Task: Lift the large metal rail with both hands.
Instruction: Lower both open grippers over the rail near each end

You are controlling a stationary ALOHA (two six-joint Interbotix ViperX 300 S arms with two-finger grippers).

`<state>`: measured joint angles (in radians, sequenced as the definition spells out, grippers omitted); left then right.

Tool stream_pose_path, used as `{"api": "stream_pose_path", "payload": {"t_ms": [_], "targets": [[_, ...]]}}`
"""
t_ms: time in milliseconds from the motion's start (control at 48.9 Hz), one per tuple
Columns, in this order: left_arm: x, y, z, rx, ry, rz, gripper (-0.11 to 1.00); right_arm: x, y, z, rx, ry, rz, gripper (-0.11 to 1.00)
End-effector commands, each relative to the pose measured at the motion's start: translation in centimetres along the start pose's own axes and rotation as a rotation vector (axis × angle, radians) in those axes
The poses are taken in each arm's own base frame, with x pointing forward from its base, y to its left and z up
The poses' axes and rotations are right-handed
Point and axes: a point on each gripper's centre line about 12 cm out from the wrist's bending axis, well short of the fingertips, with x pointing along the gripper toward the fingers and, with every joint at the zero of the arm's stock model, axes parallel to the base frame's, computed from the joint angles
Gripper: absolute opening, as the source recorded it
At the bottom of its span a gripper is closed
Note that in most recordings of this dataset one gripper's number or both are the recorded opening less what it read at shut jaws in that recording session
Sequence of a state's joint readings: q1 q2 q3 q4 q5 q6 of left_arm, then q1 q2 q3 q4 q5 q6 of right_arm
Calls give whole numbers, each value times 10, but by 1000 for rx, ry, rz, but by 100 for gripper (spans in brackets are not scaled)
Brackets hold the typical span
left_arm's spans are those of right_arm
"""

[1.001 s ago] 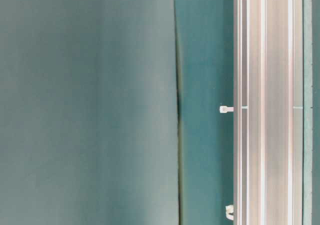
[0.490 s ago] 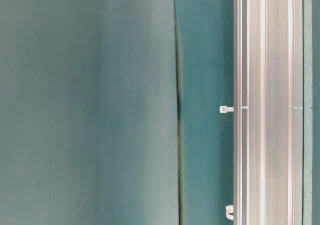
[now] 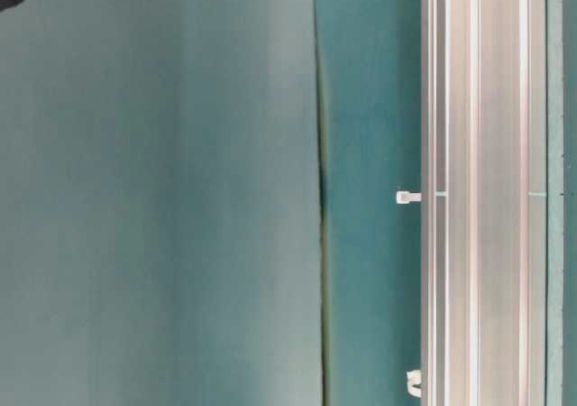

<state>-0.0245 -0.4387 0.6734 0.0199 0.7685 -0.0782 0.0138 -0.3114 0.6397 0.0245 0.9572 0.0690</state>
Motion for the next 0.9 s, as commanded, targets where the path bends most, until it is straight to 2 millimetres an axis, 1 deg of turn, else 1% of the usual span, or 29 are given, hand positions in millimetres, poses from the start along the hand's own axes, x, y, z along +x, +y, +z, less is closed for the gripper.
{"api": "stream_pose_path", "payload": {"t_ms": [0, 41, 102, 123, 204, 245, 327, 368, 409, 450, 490, 552, 715, 879], "targets": [[-7, -2, 6, 5, -34, -4, -1, -1, 0, 3, -10, -6, -1, 6], [-7, -2, 6, 6, -34, -5, 0, -1, -1, 4, -7, -11, -2, 10], [-7, -2, 5, 7, -31, -3, 3, 0, -2, 4, -3, -16, -3, 18], [-7, -2, 5, 7, -32, -3, 4, 1, -3, 4, -3, -17, -3, 22], [-6, -1, 4, -1, -26, -3, 15, 4, -4, 2, -1, -20, -4, 45], [-5, -1, 4, -8, -21, -2, 23, 5, -4, 2, 0, -25, -5, 58], [-2, -2, 1, -11, -6, -4, 48, 9, -4, 0, -8, -30, -9, 80], [2, -3, 0, -6, 8, -4, 61, 10, -4, -1, -18, -36, -16, 89], [4, -4, -1, -9, 19, -6, 73, 11, -5, -1, -23, -43, -24, 94], [7, -5, -1, -13, 28, -6, 84, 11, -5, 0, -24, -45, -28, 97], [9, -6, 0, -10, 31, -7, 92, 12, -6, 0, -28, -47, -32, 97], [11, -6, 0, -14, 36, -6, 99, 13, -6, 0, -28, -45, -35, 96], [24, -5, -8, -11, 75, -3, 100, 21, -7, -2, -34, -23, -41, 96], [40, -5, -19, -11, 129, 1, 100, 35, -7, -2, -39, -14, -45, 96]]}}
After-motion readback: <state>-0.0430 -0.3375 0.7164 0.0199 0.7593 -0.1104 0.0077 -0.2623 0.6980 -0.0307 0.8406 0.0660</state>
